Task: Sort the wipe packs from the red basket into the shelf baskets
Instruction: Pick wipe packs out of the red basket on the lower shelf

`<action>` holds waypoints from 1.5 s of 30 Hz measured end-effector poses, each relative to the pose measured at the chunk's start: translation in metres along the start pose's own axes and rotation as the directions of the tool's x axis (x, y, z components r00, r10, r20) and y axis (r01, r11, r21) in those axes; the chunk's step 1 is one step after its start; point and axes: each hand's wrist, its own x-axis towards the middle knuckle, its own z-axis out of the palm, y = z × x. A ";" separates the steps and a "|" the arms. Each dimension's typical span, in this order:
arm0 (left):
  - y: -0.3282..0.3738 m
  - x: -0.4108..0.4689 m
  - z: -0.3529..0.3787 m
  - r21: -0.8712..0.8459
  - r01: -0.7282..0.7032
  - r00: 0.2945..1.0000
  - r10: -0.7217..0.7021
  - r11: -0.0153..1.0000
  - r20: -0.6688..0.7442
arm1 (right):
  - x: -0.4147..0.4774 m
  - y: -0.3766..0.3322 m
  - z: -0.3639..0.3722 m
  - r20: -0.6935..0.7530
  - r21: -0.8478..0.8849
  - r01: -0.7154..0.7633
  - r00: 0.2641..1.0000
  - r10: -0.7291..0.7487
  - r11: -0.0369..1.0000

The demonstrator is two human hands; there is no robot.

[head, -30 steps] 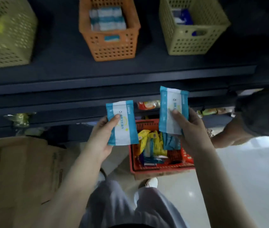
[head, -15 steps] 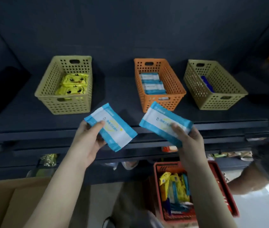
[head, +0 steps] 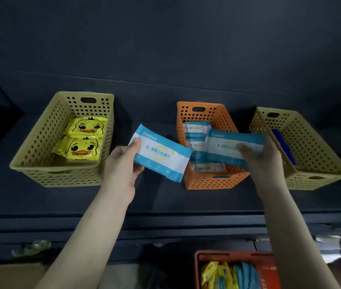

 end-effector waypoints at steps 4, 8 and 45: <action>-0.003 0.035 0.019 0.002 -0.018 1.000 0.018 1.000 -0.011 | 0.044 0.025 0.018 0.284 -0.275 -0.060 0.949 0.141 0.960; -0.007 0.057 0.032 0.036 -0.037 0.999 0.036 0.999 0.031 | 0.069 0.038 0.034 0.463 -0.402 -0.176 0.808 0.365 0.899; -0.049 0.130 0.119 0.629 -0.439 0.898 0.303 0.641 0.318 | 0.146 0.018 0.084 0.096 -0.328 -0.074 0.989 0.111 0.942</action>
